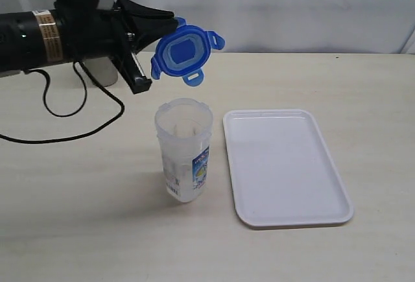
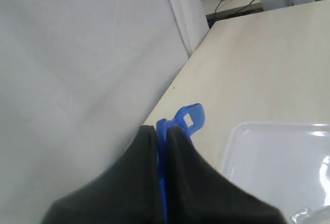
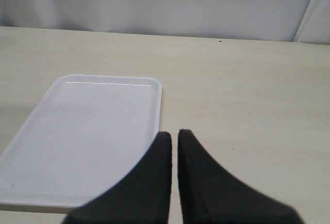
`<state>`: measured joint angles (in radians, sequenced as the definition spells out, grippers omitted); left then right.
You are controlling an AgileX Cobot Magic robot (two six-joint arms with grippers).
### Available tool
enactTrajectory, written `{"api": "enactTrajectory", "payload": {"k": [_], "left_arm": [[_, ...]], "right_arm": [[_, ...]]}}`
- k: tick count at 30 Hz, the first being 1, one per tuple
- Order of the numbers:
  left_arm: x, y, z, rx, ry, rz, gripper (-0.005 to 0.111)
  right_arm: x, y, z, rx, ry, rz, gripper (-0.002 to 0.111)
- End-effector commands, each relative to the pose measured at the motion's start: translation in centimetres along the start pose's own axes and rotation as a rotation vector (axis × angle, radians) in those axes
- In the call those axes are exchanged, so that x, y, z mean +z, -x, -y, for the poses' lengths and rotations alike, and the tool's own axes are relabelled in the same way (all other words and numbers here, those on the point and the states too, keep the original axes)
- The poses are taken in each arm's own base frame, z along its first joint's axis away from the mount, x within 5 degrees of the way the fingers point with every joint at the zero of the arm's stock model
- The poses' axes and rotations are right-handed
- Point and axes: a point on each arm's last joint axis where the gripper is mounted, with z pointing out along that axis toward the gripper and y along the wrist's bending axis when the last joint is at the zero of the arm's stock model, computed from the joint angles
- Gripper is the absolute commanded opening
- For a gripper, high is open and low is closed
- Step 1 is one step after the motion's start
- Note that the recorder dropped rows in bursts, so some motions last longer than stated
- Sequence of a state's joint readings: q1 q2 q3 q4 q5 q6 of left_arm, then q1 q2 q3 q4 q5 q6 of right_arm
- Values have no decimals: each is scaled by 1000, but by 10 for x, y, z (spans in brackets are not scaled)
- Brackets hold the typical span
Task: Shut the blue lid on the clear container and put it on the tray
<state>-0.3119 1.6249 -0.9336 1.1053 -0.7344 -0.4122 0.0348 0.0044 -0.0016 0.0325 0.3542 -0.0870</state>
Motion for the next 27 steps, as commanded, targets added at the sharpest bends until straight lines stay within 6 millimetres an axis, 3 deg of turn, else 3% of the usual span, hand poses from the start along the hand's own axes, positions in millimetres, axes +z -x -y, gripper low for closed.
{"api": "enactTrajectory", "payload": {"k": [1, 11, 18, 27], "left_arm": [[10, 9, 6, 104, 97, -18, 0], [12, 2, 5, 347, 130, -142, 0], [13, 1, 8, 348, 122, -166, 0], [17, 20, 29, 404, 72, -191, 0]], "right_arm": [[0, 1, 0, 0, 2, 16, 5], [0, 1, 0, 0, 2, 16, 5], [0, 1, 0, 0, 2, 16, 5], [0, 1, 0, 0, 2, 16, 5]]}}
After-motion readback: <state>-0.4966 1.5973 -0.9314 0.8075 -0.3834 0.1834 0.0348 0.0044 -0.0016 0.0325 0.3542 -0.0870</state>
